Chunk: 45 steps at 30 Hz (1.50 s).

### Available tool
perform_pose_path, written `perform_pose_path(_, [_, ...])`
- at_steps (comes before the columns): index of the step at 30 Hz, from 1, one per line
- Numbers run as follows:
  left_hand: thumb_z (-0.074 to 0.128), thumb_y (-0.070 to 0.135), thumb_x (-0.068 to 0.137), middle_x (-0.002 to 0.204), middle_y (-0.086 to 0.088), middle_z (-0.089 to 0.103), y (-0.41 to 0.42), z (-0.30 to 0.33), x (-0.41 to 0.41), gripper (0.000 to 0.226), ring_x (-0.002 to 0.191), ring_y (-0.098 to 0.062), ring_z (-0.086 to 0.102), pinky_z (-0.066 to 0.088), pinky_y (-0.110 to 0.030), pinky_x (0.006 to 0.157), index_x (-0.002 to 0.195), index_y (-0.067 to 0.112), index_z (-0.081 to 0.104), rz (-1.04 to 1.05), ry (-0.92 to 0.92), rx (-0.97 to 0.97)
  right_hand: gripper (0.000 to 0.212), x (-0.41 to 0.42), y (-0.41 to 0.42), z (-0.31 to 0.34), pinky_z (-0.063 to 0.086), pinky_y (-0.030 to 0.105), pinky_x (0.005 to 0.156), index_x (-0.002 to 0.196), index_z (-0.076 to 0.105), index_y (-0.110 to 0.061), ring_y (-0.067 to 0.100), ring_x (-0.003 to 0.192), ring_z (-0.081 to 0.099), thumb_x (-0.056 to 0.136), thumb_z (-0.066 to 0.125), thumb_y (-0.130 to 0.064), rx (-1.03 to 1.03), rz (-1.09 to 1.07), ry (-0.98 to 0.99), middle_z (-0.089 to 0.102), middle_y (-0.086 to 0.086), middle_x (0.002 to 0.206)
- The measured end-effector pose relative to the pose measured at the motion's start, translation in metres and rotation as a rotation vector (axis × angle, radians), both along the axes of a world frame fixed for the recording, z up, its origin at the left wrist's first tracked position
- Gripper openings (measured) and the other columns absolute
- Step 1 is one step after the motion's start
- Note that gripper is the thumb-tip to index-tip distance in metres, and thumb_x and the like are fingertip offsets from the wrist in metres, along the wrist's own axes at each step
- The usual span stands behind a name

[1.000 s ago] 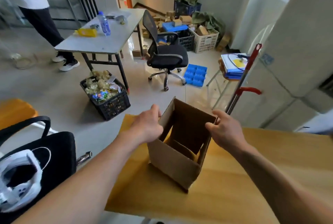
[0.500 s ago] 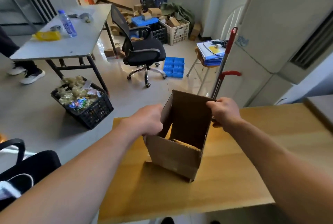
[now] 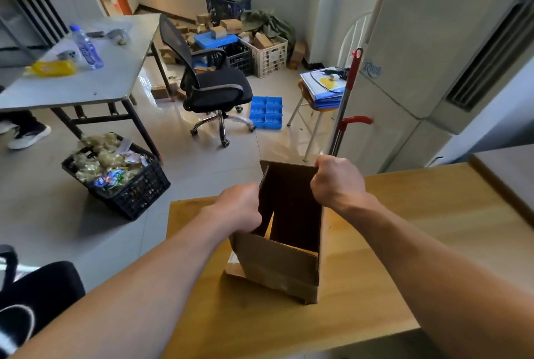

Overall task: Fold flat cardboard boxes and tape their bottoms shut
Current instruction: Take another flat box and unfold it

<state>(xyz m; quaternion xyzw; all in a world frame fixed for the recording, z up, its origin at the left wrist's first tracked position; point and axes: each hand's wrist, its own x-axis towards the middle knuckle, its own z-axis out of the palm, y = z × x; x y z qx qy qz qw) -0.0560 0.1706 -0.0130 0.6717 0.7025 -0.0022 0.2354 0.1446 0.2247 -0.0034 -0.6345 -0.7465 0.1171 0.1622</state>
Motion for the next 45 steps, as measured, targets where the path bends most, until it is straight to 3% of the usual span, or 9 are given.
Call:
perform_pose_path(3, [0.052,0.004,0.082,0.096,-0.002,0.057,-0.009,-0.01,-0.003,0.032,0.084,-0.02,0.055,0.055,-0.037,0.072,0.108,0.023,0.052,-0.005,-0.016,-0.081,0.016,0.011,-0.006,-0.01,0.052,0.033,0.071,0.096,0.064,-0.019,0.018,0.078,0.058,0.09,0.049,-0.014,-0.082,-0.061,0.049,0.062,-0.001,0.087])
perform_pose_path(10, [0.059,0.003,0.087,0.082,0.003,0.05,-0.035,-0.038,0.043,0.032,0.069,-0.016,0.052,0.033,-0.021,0.048,0.092,0.027,0.038,-0.081,-0.084,-0.016,0.011,0.062,-0.04,-0.057,0.054,0.033,0.069,0.092,0.059,-0.023,0.015,0.077,0.062,0.095,0.049,-0.023,-0.277,-0.23,0.247,0.064,-0.001,0.086])
perform_pose_path(15, [0.056,0.002,0.088,0.082,0.004,0.049,-0.029,-0.041,0.049,0.032,0.069,-0.015,0.052,0.032,-0.019,0.048,0.1,0.025,0.038,-0.081,-0.118,-0.022,0.032,0.07,-0.05,-0.065,0.053,0.03,0.081,0.128,0.053,-0.019,0.012,0.088,0.059,0.095,0.053,-0.019,-0.197,-0.218,0.328,0.064,-0.001,0.104])
perform_pose_path(29, [0.054,0.014,0.092,0.073,0.005,0.047,-0.036,-0.054,0.039,0.024,0.061,-0.012,0.046,0.03,-0.021,0.048,0.091,0.027,0.033,-0.083,-0.189,0.141,0.024,0.086,-0.048,-0.068,0.049,0.026,0.059,0.075,0.069,-0.024,0.013,0.076,0.063,0.089,0.054,-0.01,-0.304,-0.236,0.319,0.067,-0.004,0.075])
perform_pose_path(34, [0.055,0.012,0.094,0.111,-0.003,0.064,-0.03,-0.061,0.003,0.023,0.087,-0.013,0.058,0.043,-0.025,0.062,0.112,0.027,0.054,0.321,-0.562,-0.061,0.036,0.098,-0.052,-0.066,0.054,0.033,0.068,0.07,0.072,-0.021,0.018,0.079,0.065,0.091,0.049,-0.003,-0.41,-0.256,0.391,0.07,-0.001,0.077])
perform_pose_path(37, [0.052,0.01,0.097,0.143,-0.001,0.049,-0.038,-0.063,0.002,0.065,0.089,-0.016,0.063,0.054,-0.026,0.064,0.15,0.037,0.025,0.28,-0.52,-0.036,0.04,0.107,-0.054,-0.065,0.053,0.028,0.069,0.069,0.072,-0.021,0.015,0.081,0.064,0.092,0.045,-0.001,-0.563,-0.148,0.195,0.069,-0.003,0.083])
perform_pose_path(41, [0.046,0.005,0.097,0.157,0.004,0.032,-0.031,-0.052,0.023,0.073,0.077,-0.006,0.057,0.047,-0.013,0.056,0.149,0.05,0.021,0.081,-0.372,0.029,0.032,0.11,-0.055,-0.063,0.048,0.026,0.059,0.076,0.071,-0.022,0.012,0.07,0.06,0.093,0.057,-0.045,-0.694,-0.184,0.19,0.068,-0.004,0.08])
perform_pose_path(43, [0.05,0.023,0.099,0.157,0.005,0.033,-0.028,-0.047,0.031,0.055,0.118,-0.014,0.055,0.051,-0.027,0.091,0.147,0.046,0.032,-0.008,-0.359,-0.001,0.061,0.097,-0.057,-0.063,0.045,0.026,0.055,0.065,0.064,-0.018,0.013,0.057,0.057,0.08,0.052,-0.077,-0.626,-0.254,0.173,0.062,-0.003,0.064])
perform_pose_path(45, [0.053,0.05,0.095,0.16,0.004,0.024,-0.027,-0.041,0.034,0.063,0.145,-0.02,0.027,0.034,-0.044,0.114,0.15,0.041,0.025,-0.06,-0.373,-0.118,0.08,0.083,-0.059,-0.063,0.046,0.028,0.055,0.063,0.065,-0.015,0.014,0.057,0.061,0.073,0.036,-0.089,-0.513,-0.333,0.165,0.064,-0.002,0.06])
